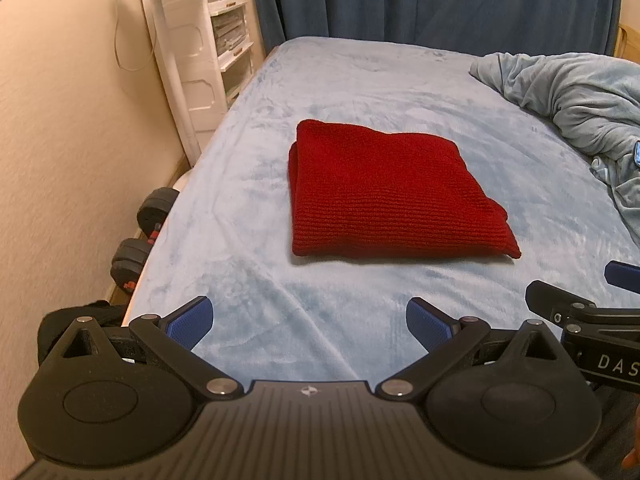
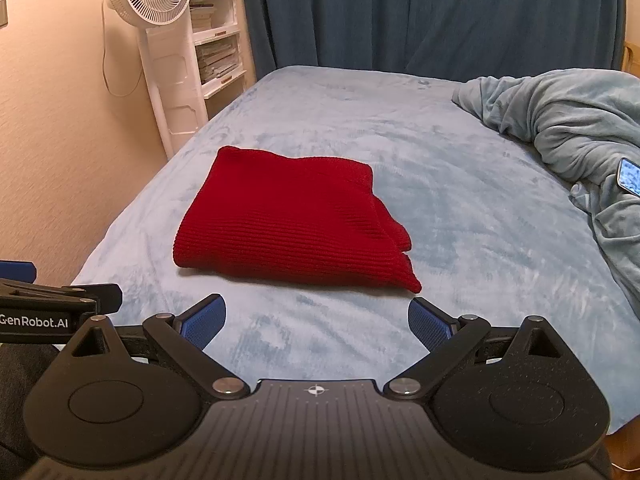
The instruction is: Fold small clothes
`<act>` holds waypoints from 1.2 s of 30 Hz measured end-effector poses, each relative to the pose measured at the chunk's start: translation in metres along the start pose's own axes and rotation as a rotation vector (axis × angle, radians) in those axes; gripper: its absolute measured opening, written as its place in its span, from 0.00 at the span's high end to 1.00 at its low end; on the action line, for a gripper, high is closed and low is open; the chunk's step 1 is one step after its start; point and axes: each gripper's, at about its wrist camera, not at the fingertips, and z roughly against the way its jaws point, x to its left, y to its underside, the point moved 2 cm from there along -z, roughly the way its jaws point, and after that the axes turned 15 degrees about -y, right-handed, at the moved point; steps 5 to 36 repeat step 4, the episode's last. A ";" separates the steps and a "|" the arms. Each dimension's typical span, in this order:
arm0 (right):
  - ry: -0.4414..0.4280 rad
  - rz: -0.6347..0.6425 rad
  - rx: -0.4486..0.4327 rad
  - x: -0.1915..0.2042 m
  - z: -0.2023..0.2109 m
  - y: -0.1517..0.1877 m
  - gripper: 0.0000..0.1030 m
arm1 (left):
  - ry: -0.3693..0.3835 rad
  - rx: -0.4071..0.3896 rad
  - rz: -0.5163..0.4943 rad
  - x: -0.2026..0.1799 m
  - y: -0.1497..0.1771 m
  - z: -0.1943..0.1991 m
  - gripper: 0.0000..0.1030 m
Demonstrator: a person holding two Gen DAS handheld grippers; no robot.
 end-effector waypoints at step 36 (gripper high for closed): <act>-0.013 0.009 0.008 0.003 -0.002 0.002 0.02 | 0.004 0.009 -0.001 -0.001 0.001 -0.002 0.00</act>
